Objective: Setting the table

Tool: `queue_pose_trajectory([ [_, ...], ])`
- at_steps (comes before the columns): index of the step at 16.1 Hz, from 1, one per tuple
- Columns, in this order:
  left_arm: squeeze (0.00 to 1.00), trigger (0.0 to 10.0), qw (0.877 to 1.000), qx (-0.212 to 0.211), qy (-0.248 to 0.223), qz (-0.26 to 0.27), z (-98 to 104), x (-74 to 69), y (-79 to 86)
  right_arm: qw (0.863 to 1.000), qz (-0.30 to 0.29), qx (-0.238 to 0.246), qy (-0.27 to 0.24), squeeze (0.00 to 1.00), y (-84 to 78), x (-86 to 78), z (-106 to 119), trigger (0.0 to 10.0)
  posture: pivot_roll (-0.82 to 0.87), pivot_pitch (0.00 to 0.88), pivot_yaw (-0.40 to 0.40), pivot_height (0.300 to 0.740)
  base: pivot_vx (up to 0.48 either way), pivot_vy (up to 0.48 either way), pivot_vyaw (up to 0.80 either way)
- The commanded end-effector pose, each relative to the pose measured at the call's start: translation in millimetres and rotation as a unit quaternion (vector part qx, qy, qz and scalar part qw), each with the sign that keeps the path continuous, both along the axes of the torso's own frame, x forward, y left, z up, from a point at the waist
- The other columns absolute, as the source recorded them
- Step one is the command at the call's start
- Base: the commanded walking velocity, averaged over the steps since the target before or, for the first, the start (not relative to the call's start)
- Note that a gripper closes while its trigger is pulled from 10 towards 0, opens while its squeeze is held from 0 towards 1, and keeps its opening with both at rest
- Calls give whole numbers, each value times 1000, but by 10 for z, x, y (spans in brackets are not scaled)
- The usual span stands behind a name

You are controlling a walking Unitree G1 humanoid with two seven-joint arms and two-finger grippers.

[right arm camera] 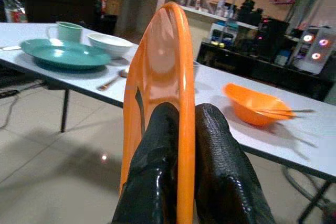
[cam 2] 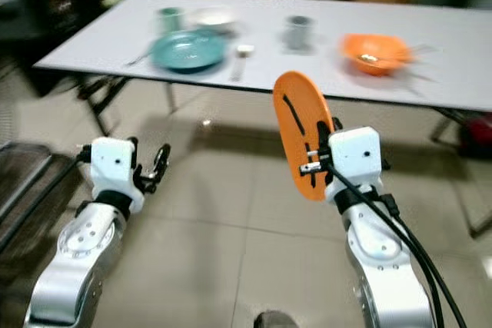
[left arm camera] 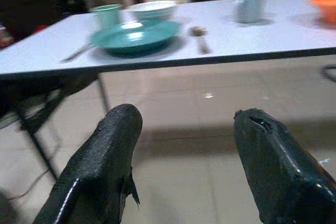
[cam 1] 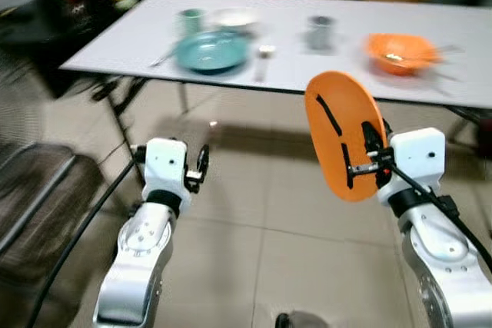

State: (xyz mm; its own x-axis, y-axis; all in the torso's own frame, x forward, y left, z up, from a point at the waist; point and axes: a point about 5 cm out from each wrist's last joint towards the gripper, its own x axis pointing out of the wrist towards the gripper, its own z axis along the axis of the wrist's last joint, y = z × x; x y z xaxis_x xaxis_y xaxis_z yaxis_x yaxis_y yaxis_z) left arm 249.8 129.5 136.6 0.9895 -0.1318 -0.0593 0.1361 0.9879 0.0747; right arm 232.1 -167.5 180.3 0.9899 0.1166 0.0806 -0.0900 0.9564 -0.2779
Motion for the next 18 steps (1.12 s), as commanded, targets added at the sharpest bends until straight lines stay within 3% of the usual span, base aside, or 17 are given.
queue_pose_trajectory([
  [1, 0, 10000, 1000, 17, -16, 0, 27, 10, -5, 1000, 7, -6, -19, 0, 15, -25, 60, 10000, -111, 0, 38, 740, 0, 0, -800],
  [4, 0, 10000, 999, 4, -31, 8, 67, 39, 27, 1000, 4, -2, -22, 0, -17, 32, 87, 10000, -108, 9, 36, 740, 0, 0, -800],
  [9, 0, 10000, 999, -1, -30, -15, 43, -62, -4, 999, 5, 33, -6, 0, 31, -44, 48, 10000, -99, 7, 17, 740, 0, 0, -800],
  [15, 0, 10000, 998, -18, -41, -42, 102, -22, -99, 999, 7, 49, -2, 0, 63, -67, 34, 10000, -110, 27, 24, 740, 267, 0, 0],
  [18, 0, 10000, 999, -11, -35, -38, 79, -40, -67, 998, 11, 64, 3, 0, 69, -53, 51, 10000, -105, 38, 14, 740, 350, 0, -692],
])
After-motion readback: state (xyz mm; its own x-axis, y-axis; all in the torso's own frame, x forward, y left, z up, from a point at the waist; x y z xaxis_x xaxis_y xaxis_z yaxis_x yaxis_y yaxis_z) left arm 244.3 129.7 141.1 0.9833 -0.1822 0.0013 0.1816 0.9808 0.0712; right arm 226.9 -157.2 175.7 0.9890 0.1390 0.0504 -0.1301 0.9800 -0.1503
